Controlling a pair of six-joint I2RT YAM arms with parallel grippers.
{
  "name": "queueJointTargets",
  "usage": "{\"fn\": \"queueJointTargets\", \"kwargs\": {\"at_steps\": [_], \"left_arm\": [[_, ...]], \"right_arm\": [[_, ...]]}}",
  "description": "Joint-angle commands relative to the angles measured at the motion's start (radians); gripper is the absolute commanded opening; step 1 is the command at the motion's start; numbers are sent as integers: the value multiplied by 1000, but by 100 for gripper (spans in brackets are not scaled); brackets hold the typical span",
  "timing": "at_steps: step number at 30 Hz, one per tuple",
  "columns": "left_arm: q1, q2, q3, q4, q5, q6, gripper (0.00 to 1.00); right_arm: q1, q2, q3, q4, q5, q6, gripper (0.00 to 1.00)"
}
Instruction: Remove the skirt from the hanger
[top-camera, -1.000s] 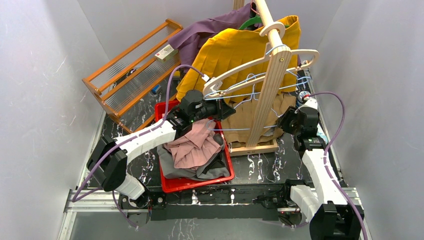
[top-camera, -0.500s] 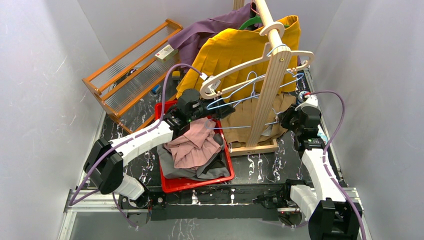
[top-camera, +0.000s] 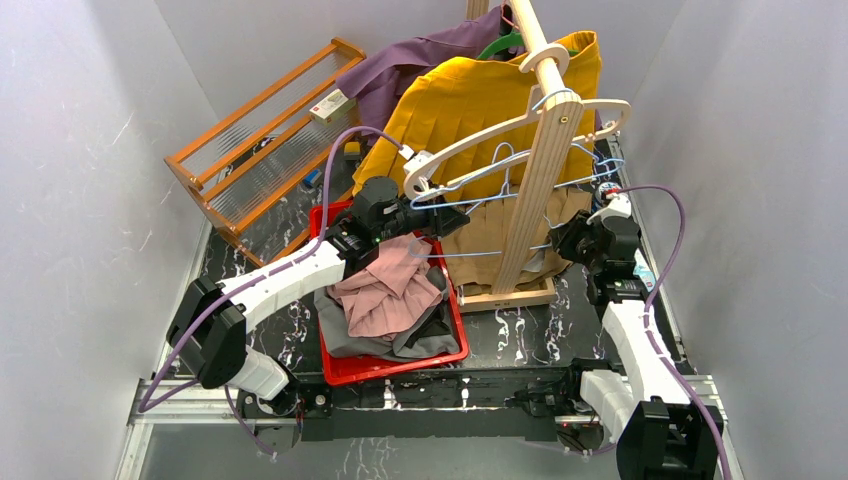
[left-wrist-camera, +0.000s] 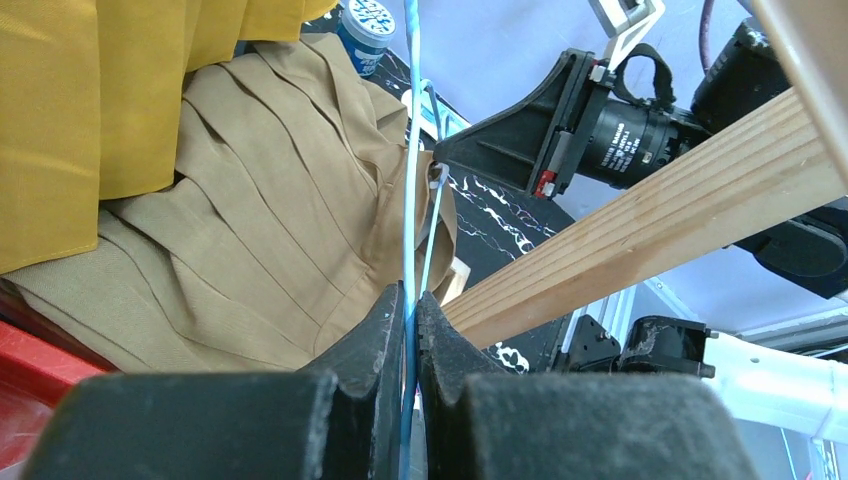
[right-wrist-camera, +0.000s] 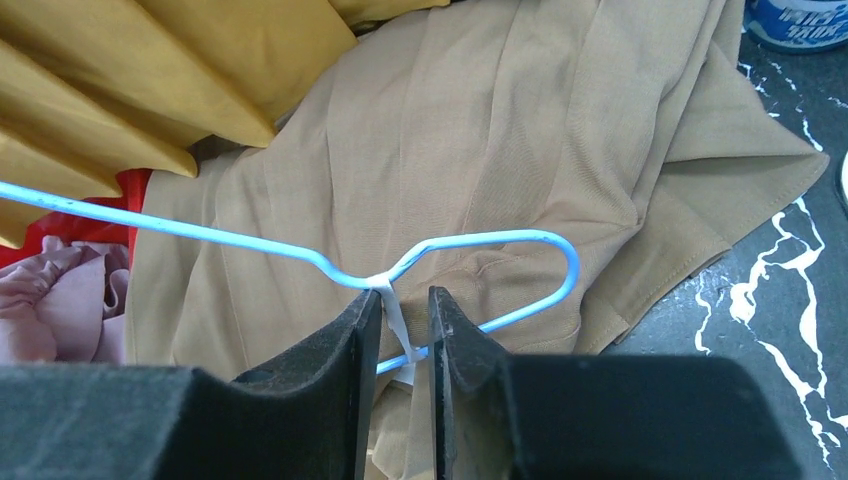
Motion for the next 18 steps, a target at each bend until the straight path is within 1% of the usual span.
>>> {"fn": "queueJointTargets", "kwargs": {"at_steps": [1, 3, 5, 6, 8, 9, 11, 14, 18], "left_arm": [[6, -47, 36, 27, 32, -12, 0], [6, -48, 35, 25, 31, -14, 0], [6, -50, 35, 21, 30, -13, 0], [6, -50, 35, 19, 30, -11, 0], [7, -51, 33, 15, 25, -6, 0], [7, -51, 32, 11, 24, -1, 0], [6, -51, 32, -11, 23, 26, 0], [6, -65, 4, -24, 34, 112, 0], [16, -99, -64, -1, -49, 116, 0]], "right_arm": [[-4, 31, 23, 73, -10, -13, 29], [-4, 34, 28, 71, -5, -14, 21], [-4, 24, 28, 68, -5, -16, 18], [-4, 18, 25, 71, -1, -15, 15], [-4, 5, 25, 66, 20, -9, 4], [-4, 2, 32, 53, 38, -6, 0], [-4, 0, 58, 6, 93, 1, 0], [-4, 9, 114, -81, 174, 21, 0], [-4, 48, 182, -184, 243, 49, 0]]}}
